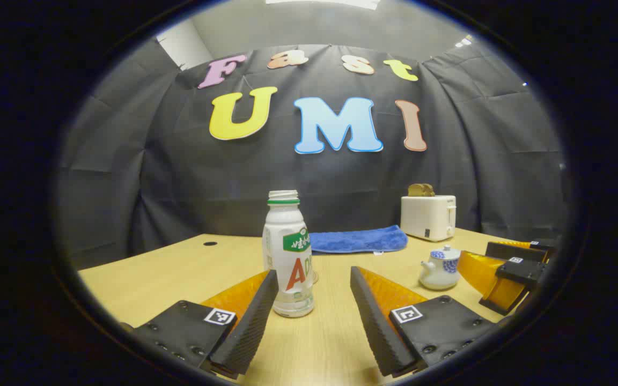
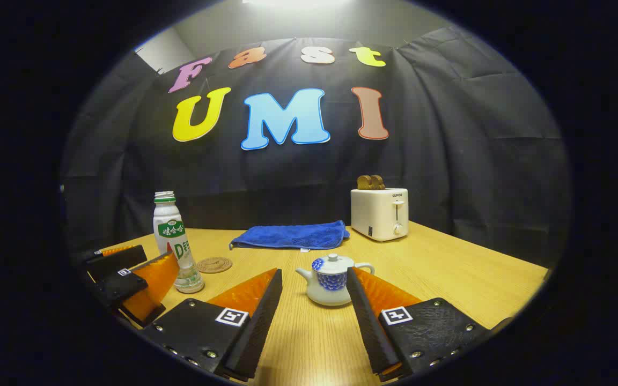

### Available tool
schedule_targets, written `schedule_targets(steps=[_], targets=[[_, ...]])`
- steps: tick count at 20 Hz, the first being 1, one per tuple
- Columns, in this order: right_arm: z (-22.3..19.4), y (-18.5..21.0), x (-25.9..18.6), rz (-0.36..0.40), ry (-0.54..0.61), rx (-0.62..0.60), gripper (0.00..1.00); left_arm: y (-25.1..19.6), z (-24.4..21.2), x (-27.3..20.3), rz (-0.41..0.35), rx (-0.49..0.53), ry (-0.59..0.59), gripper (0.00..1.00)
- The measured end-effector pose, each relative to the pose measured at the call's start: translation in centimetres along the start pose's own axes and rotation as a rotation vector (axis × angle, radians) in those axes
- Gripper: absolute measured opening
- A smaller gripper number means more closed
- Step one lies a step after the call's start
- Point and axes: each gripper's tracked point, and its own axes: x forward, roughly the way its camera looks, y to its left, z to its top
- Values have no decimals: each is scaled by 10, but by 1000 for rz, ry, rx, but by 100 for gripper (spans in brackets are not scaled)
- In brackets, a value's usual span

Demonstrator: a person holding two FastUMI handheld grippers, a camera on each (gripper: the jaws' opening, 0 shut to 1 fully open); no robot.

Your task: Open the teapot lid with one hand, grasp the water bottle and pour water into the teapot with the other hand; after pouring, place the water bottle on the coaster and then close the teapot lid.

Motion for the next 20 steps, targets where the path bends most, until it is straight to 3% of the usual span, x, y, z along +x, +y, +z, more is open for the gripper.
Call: schedule_targets(steps=[1, 4, 10, 11, 15, 16, 17, 20], targets=[[6, -2, 1, -1, -6, -6, 75, 0, 2, 0, -5, 2, 6, 90], [26, -7, 6, 0, -35, -19, 75, -6, 22, 1, -19, -1, -11, 96], [39, -12, 29, -3, -24, -55, 76, -15, 67, 12, -48, -43, -58, 96], [37, -13, 35, 3, -14, -52, 65, -17, 67, 14, -56, -44, -56, 96], [25, -17, 49, -2, 37, -60, 63, -17, 57, 17, -67, -35, -40, 96], [24, -19, 50, -5, 46, -61, 67, -13, 56, 19, -63, -36, -39, 96], [21, -19, 54, -3, 61, -62, 53, -10, 56, 20, -60, -39, -38, 96], [13, -20, 64, -1, 94, -79, 53, -2, 50, 21, -52, -50, -28, 96]])
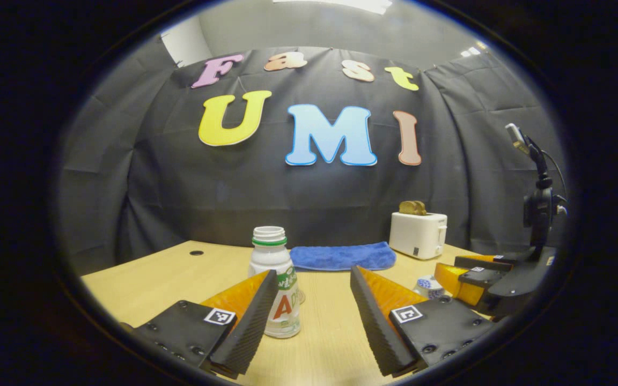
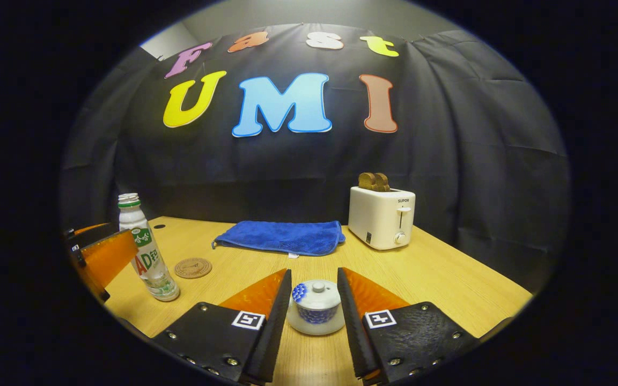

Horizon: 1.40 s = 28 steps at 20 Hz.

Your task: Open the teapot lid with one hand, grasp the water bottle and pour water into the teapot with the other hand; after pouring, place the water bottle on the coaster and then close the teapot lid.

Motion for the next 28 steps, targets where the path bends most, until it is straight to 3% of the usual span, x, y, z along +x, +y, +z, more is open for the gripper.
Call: schedule_targets(steps=[6, 10, 11, 12, 20, 21, 24, 28], targets=[[-5, -1, 17, -2, 23, -42, 53, 4, -6, 1, 4, -9, 14, 96], [-14, -5, 28, -9, 50, -42, 54, 2, -7, 2, -3, -9, 16, 85], [-12, -9, 25, -19, 53, -30, 22, 1, -7, 2, -5, -10, 16, 86], [-15, -8, 28, -13, 63, -14, 18, 1, -8, 3, -7, -10, 16, 96], [-15, -3, 26, -1, 78, -73, 19, 0, -14, 4, -10, -20, 26, 94], [-19, -3, 31, 9, 85, -75, 7, 0, -14, 5, -11, -21, 29, 93], [-17, -3, 30, 17, 88, -73, 7, 0, -13, 4, -11, -19, 25, 85], [-14, -3, 29, 30, 81, -41, 7, 1, -14, 5, -9, -14, 27, 86]])
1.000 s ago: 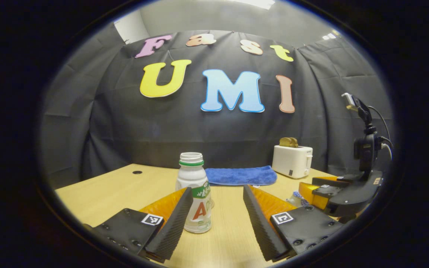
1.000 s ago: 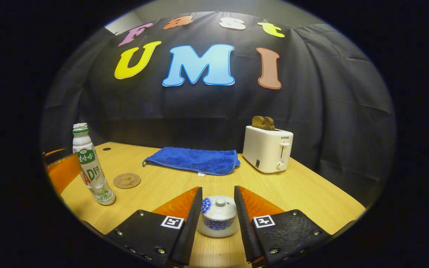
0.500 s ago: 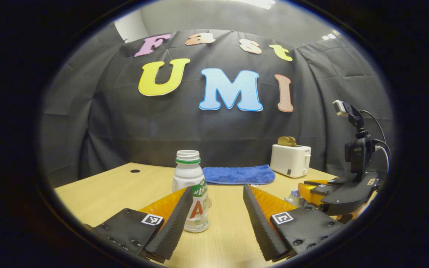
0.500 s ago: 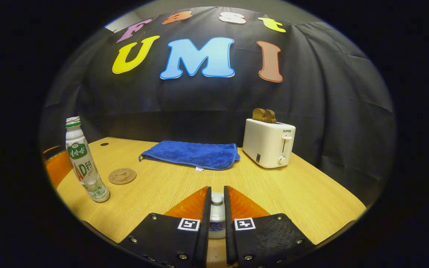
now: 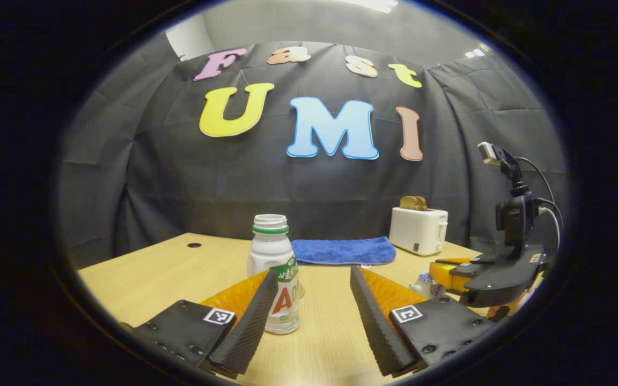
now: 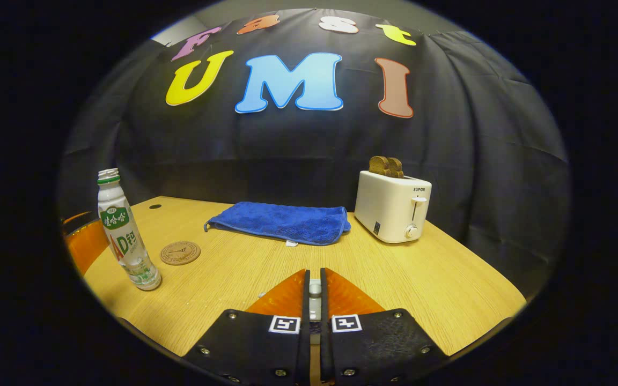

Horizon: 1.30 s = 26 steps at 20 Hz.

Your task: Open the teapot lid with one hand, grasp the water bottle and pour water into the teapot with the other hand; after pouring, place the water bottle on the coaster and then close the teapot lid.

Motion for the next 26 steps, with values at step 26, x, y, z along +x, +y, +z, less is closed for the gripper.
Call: schedule_targets(steps=[26], targets=[[36, -73, -46, -77, -118, 54, 7, 44, -33, 31, 106, 51, 78, 97]])
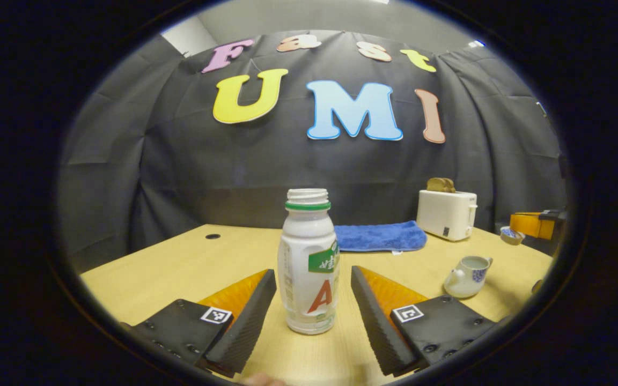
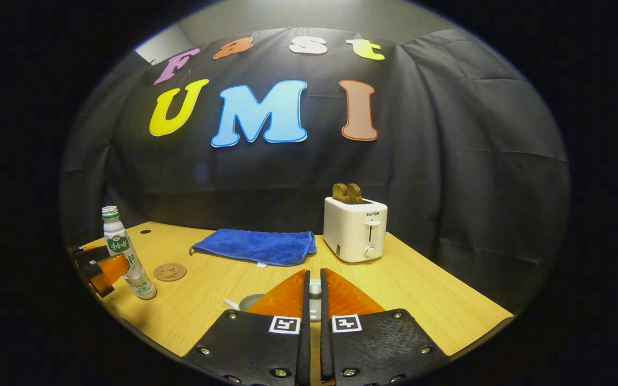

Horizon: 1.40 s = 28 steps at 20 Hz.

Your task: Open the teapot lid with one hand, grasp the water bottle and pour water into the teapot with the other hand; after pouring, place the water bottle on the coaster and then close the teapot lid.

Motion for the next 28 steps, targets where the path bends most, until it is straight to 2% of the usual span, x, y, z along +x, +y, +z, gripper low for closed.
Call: schedule_targets(steps=[5, 6, 9, 10, 11, 12, 15, 16, 18, 19, 20, 24, 28], targets=[[-6, 0, 2, 13, 11, 7, 7, 2, -5, 16, 11, 31, 23, 98], [-5, 1, 2, 17, 12, 7, 7, 1, -6, 20, 9, 34, 28, 89], [-7, 3, 4, 28, 11, 9, 7, 1, -8, 30, 9, 54, 42, 89], [-8, 3, 5, 31, 11, 11, 7, 2, -9, 32, 13, 62, 47, 94], [-8, 3, 5, 32, 12, 12, 7, 2, -10, 34, 15, 68, 49, 89], [-9, 2, 6, 33, 14, 11, 7, 2, -12, 37, 18, 71, 53, 95], [-13, -1, 6, 31, 19, 11, 7, 7, -18, 42, 32, 75, 70, 95], [-14, -3, 7, 29, 20, 13, 7, 5, -21, 43, 22, 69, 79, 92], [-15, -7, 6, 25, 21, 19, 7, 5, -25, 47, 26, 72, 86, 99], [-16, -9, 6, 22, 23, 23, 7, 4, -21, 44, 20, 72, 84, 94], [-17, -11, 5, 20, 24, 29, 7, 4, -23, 45, 20, 79, 88, 93], [-20, -17, 1, 15, 30, 51, 7, -1, -21, 45, 22, 130, 94, 90], [-18, -26, -1, 8, 23, 61, 7, -8, -17, 44, 21, 225, 91, 89]])
